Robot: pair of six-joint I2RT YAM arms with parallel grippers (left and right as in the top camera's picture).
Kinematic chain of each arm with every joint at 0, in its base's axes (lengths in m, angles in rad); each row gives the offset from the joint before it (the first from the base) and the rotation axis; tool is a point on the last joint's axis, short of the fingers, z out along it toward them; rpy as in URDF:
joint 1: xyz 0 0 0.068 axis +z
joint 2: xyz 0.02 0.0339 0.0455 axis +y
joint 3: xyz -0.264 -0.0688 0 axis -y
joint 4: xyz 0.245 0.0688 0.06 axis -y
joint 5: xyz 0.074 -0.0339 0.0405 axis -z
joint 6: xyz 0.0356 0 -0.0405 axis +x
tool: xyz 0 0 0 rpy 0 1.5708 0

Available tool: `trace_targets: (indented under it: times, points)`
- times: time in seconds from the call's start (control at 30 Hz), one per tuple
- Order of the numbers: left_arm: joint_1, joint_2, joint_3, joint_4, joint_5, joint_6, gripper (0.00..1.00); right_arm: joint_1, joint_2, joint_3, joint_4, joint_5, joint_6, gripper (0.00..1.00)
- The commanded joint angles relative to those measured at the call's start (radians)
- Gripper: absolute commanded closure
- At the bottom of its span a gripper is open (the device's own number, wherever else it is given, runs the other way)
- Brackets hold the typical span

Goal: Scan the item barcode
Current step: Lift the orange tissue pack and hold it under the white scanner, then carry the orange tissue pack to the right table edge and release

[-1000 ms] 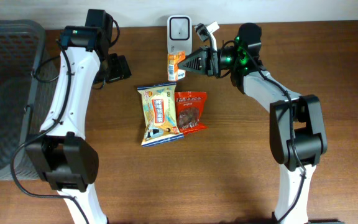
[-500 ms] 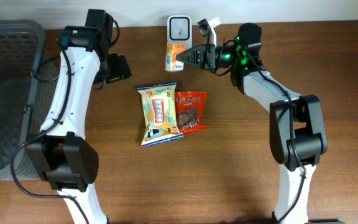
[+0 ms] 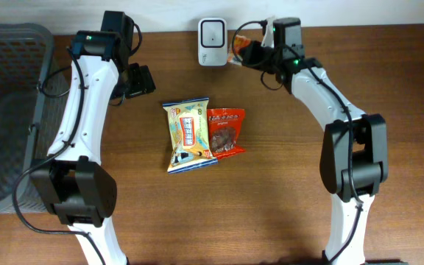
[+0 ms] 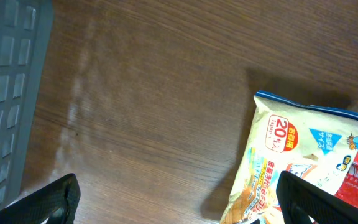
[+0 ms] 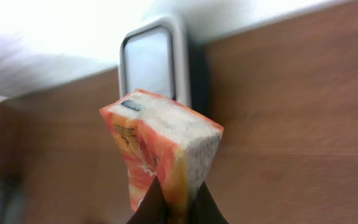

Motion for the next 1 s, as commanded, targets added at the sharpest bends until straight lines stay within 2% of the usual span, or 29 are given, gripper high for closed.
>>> trace_targets:
  times: [0.0, 0.07, 0.13, 0.2, 0.27, 0.33, 0.43, 0.53, 0.87, 0.97]
  points:
    - [0.000, 0.000, 0.000, 0.000, 0.004, -0.009, 0.01, 0.001, 0.001, 0.097, -0.028, 0.242, -0.142, 0.96]
    - [0.000, 0.000, 0.000, 0.000, 0.004, -0.009, 0.01, 0.011, 0.001, 0.119, -0.011, 0.336, -0.191, 0.96]
    - [0.000, 0.000, 0.000, 0.000, 0.004, -0.009, 0.01, 0.028, 0.002, 0.120, 0.065, 0.391, -0.302, 0.96]
    - [0.000, 0.000, 0.000, 0.000, 0.004, -0.009, 0.01, 0.064, 0.003, 0.120, 0.151, 0.391, -0.564, 0.96]
    - [0.000, 0.000, 0.000, 0.000, 0.004, -0.009, 0.01, 0.097, 0.003, 0.120, 0.179, 0.391, -0.751, 0.96]
    - [0.001, 0.000, 0.000, 0.000, 0.004, -0.009, 0.01, 0.128, 0.003, 0.120, 0.179, 0.392, -0.847, 0.96]
    - [0.000, 0.000, 0.000, 0.000, 0.003, -0.009, 0.01, 0.172, 0.024, 0.119, 0.198, 0.516, -1.100, 0.96]
    - [-0.002, 0.000, 0.000, 0.000, 0.004, -0.009, 0.01, 0.198, 0.066, 0.119, 0.202, 0.521, -1.310, 0.96]
    - [-0.002, 0.000, 0.000, 0.000, 0.004, -0.009, 0.01, 0.224, 0.115, 0.119, 0.225, 0.453, -1.312, 0.96]
    - [-0.001, 0.000, 0.000, 0.000, 0.003, -0.009, 0.01, 0.225, 0.115, 0.119, 0.232, 0.459, -1.255, 0.96]
